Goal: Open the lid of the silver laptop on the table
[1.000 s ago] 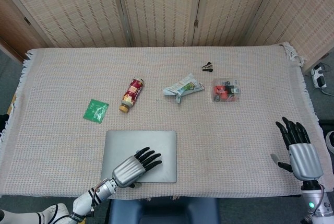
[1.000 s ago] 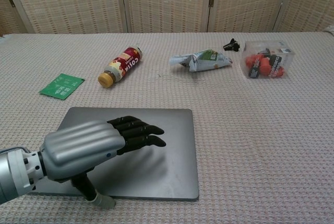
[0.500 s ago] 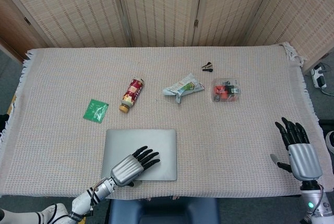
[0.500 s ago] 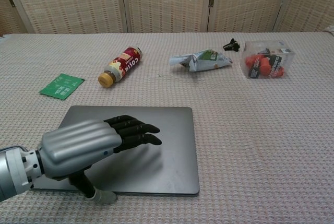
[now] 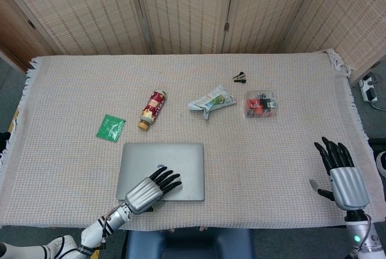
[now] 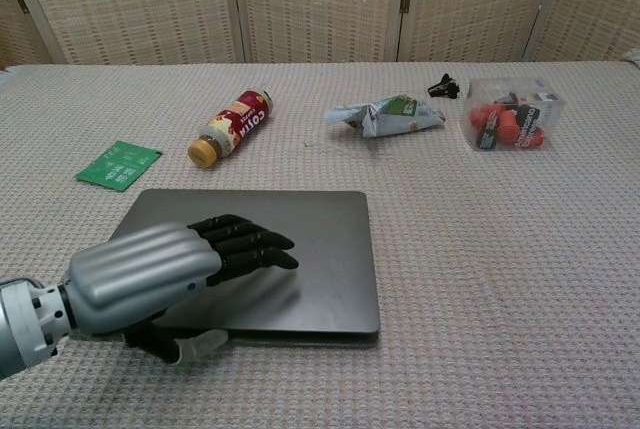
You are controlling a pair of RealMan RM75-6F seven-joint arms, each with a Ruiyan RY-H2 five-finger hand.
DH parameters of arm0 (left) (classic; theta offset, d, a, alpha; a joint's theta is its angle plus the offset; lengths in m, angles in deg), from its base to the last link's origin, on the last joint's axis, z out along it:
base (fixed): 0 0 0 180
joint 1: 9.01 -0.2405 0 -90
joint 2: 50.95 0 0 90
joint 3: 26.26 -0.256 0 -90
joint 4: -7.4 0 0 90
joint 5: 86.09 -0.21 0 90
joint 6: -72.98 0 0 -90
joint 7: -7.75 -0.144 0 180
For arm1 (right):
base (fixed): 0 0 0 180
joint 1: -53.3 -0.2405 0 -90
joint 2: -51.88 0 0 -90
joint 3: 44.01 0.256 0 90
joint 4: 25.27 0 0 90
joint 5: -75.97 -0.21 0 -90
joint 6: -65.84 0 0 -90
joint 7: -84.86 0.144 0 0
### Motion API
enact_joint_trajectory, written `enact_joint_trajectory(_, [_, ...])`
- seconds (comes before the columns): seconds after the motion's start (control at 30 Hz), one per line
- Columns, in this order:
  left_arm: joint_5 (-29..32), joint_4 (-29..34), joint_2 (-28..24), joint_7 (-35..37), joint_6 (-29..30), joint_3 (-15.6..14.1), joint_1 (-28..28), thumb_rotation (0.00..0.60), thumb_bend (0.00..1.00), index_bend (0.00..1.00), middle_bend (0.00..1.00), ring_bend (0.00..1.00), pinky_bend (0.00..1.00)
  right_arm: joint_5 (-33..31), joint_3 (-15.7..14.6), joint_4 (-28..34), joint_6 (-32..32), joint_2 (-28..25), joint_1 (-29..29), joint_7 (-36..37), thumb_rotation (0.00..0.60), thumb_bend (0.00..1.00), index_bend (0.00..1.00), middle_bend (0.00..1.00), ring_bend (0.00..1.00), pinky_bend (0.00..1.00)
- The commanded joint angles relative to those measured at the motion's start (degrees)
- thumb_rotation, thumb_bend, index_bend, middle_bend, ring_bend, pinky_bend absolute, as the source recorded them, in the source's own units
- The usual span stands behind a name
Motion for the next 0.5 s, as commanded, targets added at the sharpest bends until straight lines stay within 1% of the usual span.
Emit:
enact_joint_trajectory(0.03, [-1.0, -3.8, 2.0, 1.6, 3.7, -0.1, -1.3, 0.6, 0.54, 0.15, 0.1, 0.06, 0.0, 1.3, -1.0, 0.2, 0.4, 0.2, -0.1, 1.1, 0.6, 0.27, 0.0, 0.0, 0.0, 0.0])
enact_joint_trajectory(0.23, [-2.4, -10.4, 5.2, 4.6, 9.0, 0.2, -2.6, 0.6, 0.62, 0.13, 0.1, 0.05, 0.0, 4.5, -3.0, 0.9, 1.5, -0.1, -0.8, 2.6, 0.6, 0.27, 0.0, 0.0, 0.0, 0.0])
enact_joint_trajectory(0.37, [-3.1, -14.8, 7.6, 6.3, 12.5, 1.3, -2.8, 0.6, 0.67, 0.11, 0.1, 0.05, 0.0, 7.3, -4.8, 1.2, 3.3, -0.4, -2.0, 3.9, 0.6, 0.27, 0.0, 0.0, 0.04, 0.0])
enact_joint_trajectory(0.4, [-3.2, -15.5, 8.0, 6.7, 13.0, 1.5, -2.8, 0.6, 0.68, 0.11, 0.1, 0.05, 0.0, 8.0, -5.3, 1.3, 3.9, -0.5, -2.4, 4.3, 0.6, 0.29, 0.0, 0.0, 0.05, 0.0])
enact_joint_trajectory(0.43, [-3.2, -16.1, 8.3, 7.1, 13.4, 1.8, -2.6, 0.6, 0.68, 0.1, 0.1, 0.05, 0.0, 8.8, -5.8, 1.4, 4.6, -0.6, -2.8, 4.7, 0.6, 0.34, 0.0, 0.0, 0.06, 0.0])
enact_joint_trajectory(0.5, [-3.2, -16.9, 8.8, 7.9, 14.3, 2.6, -2.2, 0.6, 0.7, 0.1, 0.1, 0.05, 0.0, 10.6, -7.0, 1.5, 6.4, -0.7, -4.0, 5.8, 0.6, 0.47, 0.0, 0.01, 0.09, 0.0])
